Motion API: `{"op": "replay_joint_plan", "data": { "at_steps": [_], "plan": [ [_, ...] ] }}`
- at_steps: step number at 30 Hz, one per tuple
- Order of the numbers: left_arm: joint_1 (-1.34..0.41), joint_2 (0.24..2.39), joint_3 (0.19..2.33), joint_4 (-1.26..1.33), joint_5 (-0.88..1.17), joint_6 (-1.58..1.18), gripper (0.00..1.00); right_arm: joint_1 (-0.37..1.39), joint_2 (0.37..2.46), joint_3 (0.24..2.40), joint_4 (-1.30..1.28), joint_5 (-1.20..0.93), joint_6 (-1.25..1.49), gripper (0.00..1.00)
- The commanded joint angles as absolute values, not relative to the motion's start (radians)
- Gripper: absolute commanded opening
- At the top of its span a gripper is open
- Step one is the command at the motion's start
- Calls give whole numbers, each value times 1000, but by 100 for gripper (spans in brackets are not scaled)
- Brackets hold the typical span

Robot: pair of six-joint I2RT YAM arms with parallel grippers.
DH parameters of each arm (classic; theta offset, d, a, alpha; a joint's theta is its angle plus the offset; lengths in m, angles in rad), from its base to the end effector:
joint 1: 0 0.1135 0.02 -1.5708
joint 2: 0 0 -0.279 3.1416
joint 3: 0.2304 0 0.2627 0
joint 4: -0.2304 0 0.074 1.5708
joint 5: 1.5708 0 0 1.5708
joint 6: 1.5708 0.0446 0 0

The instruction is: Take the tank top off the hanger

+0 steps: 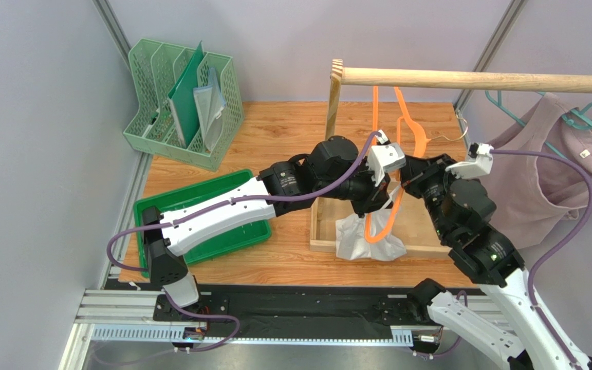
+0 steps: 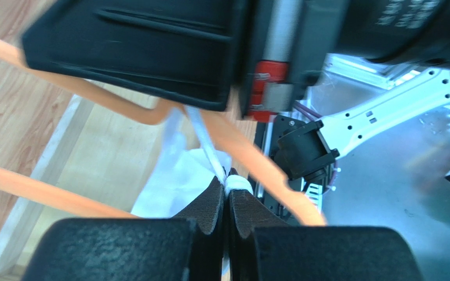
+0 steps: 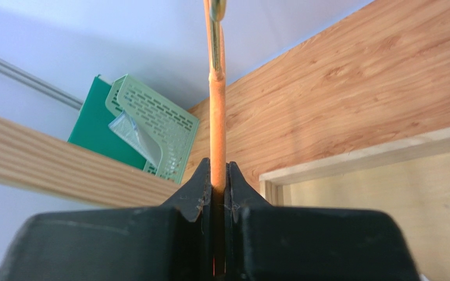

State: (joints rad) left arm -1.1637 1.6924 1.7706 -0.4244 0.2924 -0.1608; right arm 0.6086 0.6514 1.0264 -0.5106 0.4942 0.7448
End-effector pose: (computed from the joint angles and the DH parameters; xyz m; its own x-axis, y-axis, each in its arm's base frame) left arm 0.1521 -0.3852 0.4306 -0.2906 0.2867 -0.9129 0.9524 0.1783 -0.2472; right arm 0.1158 0.0549 0.4168 -0.1613 0.6149 -0.7719 -0.0114 0.7810 0.6245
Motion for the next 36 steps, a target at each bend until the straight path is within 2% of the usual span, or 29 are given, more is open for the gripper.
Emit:
{"op": "replay_joint_plan", "data": {
  "at_steps": [1, 13, 17, 19, 20, 22, 27, 36],
  "plan": [
    [-1163, 1629, 1747, -374, 359, -215, 0, 614, 704, 1008, -279, 627, 626, 0],
    [-1164, 1578, 1733, -400, 339, -262, 0, 612, 710, 925, -34, 687, 393, 0],
    [-1164, 1574, 1730, -391, 385, -288, 0, 603, 716, 948, -24, 614, 362, 6],
    [-1164, 1574, 1729, -388, 387, -295, 0, 603, 732, 1000, -173, 582, 455, 4],
    [-1163, 1577, 1729, -391, 379, -295, 0, 603, 735, 1027, -204, 539, 480, 0],
    [-1164, 1580, 1727, -393, 371, -296, 0, 603, 738, 1037, -251, 537, 534, 0],
    [-1167, 1598, 1729, -385, 434, -317, 0, 600, 761, 1043, -239, 682, 577, 1],
    [-1172, 1568, 1632, -367, 420, -336, 0, 578, 896, 1143, -308, 922, 893, 0]
  ]
}}
